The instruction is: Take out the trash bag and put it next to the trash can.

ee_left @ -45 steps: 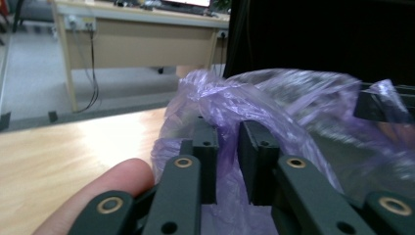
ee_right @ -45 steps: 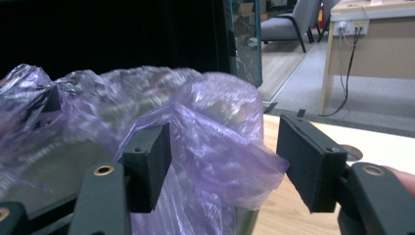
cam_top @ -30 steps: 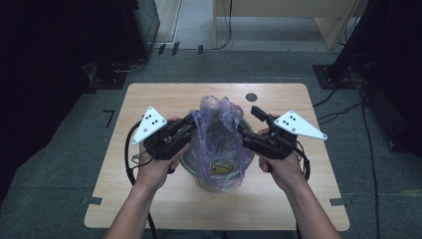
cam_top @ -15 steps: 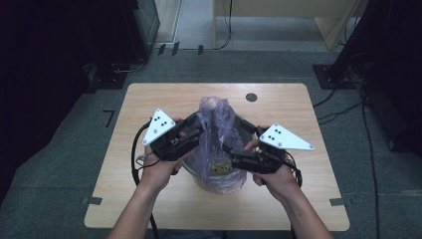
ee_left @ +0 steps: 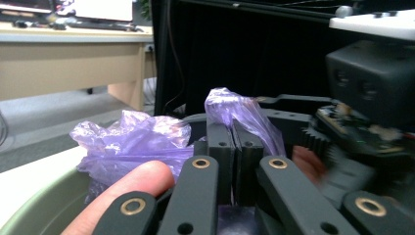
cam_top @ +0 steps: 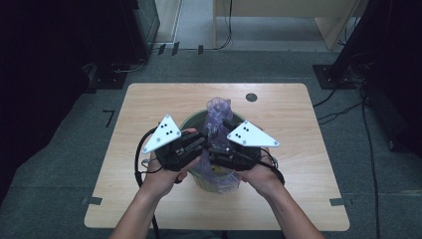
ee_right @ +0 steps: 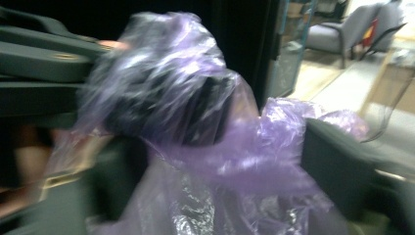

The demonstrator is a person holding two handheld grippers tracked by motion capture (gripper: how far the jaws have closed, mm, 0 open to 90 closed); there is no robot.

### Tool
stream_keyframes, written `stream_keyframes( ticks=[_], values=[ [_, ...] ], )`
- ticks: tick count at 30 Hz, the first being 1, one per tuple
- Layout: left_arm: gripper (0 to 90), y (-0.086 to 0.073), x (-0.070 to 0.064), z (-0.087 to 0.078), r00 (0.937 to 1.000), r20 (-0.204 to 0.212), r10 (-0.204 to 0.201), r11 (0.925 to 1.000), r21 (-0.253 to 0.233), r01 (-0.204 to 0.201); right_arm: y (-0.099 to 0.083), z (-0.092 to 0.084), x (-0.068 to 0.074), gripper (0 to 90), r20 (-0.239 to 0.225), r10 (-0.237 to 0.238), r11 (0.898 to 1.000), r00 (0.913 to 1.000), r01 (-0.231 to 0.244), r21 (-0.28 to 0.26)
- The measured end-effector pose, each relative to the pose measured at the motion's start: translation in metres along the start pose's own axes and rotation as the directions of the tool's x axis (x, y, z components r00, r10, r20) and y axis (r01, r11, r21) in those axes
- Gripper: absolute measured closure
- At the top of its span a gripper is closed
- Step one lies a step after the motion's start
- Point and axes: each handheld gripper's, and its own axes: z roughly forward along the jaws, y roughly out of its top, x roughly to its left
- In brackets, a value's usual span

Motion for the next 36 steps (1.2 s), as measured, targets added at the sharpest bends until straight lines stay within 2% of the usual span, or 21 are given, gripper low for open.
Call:
stream_keyframes(
  ticks=[1,3,5,8,10,13,16,19,24,28,31,33,36],
  values=[
    [82.4,-0.001,0.001,-0.003,1.0,-0.002,-0.003,0.9999,-0.012,0.003,-0.001,0.0,0.001,57.9,0.015,-0.017,1.0,0.9997,0.017,-0.009],
    [70.1,-0.003,0.004,-0.009,0.9999,-0.011,-0.006,0.9995,-0.032,0.006,-0.001,-0.001,-0.001,78.2,0.005,-0.009,1.0,0.9999,0.009,-0.009],
    [59.3,-0.006,0.008,-0.015,0.9998,-0.022,-0.005,0.9991,-0.043,0.004,-0.001,-0.002,-0.005,87.1,0.018,0.006,1.0,0.9998,-0.006,-0.018],
    [45.9,-0.011,0.015,-0.025,0.9984,-0.053,-0.02,0.998,-0.061,0.017,0.0,-0.005,-0.012,89.8,0.038,0.048,0.998,0.9981,-0.046,-0.046],
    [36.6,-0.014,0.019,-0.03,0.9954,-0.092,-0.025,0.9978,-0.064,0.019,0.001,-0.008,-0.015,90.0,0.055,0.058,0.996,0.9968,-0.054,-0.071],
    [30.2,-0.02,0.026,-0.036,0.9876,-0.153,-0.033,0.9976,-0.065,0.024,0.005,-0.014,-0.019,89.9,0.075,0.073,0.99,0.9946,-0.063,-0.129],
    [27.6,-0.027,0.035,-0.043,0.9796,-0.19,-0.066,0.9954,-0.081,0.051,0.01,-0.019,-0.02,89.9,0.086,0.074,0.983,0.9935,-0.058,-0.172],
    [26.3,-0.034,0.044,-0.05,0.9656,-0.241,-0.098,0.9925,-0.094,0.078,0.014,-0.023,-0.022,89.9,0.1,0.079,0.98,0.9918,-0.059,-0.192],
    [22.3,-0.049,0.057,-0.061,0.9341,-0.336,-0.121,0.991,-0.095,0.094,0.02,-0.029,-0.025,89.9,0.118,0.085,0.973,0.9894,-0.057,-0.222],
    [17.2,-0.061,0.064,-0.068,0.9159,-0.376,-0.142,0.9892,-0.09,0.116,0.024,-0.034,-0.026,89.9,0.131,0.09,0.966,0.9873,-0.054,-0.251],
    [10.5,-0.071,0.069,-0.071,0.8976,-0.423,-0.123,0.9924,-0.053,0.112,0.026,-0.038,-0.026,89.9,0.145,0.094,0.958,0.9849,-0.05,-0.281],
    [9.2,-0.081,0.072,-0.073,0.8786,-0.463,-0.118,0.9929,-0.041,0.111,0.028,-0.041,-0.025,89.9,0.153,0.095,0.951,0.9837,-0.045,-0.305],
    [2.1,-0.096,0.077,-0.074,0.8683,-0.479,-0.128,0.9901,-0.01,0.14,0.029,-0.043,-0.025,89.8,0.168,0.103,0.943,0.9803,-0.043,-0.331]
  ],
)
